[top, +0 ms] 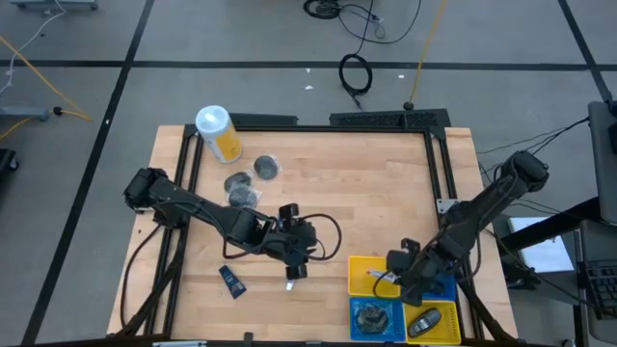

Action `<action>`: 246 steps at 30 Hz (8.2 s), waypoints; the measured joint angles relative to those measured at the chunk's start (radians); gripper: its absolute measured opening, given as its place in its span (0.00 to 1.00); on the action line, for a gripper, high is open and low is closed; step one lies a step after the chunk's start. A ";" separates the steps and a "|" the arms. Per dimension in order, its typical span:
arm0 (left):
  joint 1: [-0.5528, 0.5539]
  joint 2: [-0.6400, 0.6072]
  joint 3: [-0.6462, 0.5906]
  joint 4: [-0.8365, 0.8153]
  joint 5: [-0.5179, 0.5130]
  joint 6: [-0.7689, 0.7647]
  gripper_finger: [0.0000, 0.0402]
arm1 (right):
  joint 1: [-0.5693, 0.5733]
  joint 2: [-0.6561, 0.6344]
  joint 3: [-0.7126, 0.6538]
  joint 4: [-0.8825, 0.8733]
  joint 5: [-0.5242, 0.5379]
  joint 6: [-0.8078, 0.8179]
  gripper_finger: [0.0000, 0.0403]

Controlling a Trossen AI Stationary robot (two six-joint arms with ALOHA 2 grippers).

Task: Pick & Place Travel size toiletries
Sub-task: Put the white toothpaste into the top yellow bin

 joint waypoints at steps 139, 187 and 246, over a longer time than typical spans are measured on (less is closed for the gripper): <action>0.303 -0.168 -0.842 0.023 0.161 -1.322 0.53 | -0.131 0.078 0.000 0.266 0.057 -0.449 0.42; 0.152 -0.196 -0.419 0.750 0.273 -0.036 0.11 | -0.134 0.078 0.000 0.521 0.155 -0.648 0.42; 0.104 -0.188 -0.420 1.180 0.760 0.488 0.14 | -0.369 0.186 0.000 1.313 -0.001 -1.057 0.37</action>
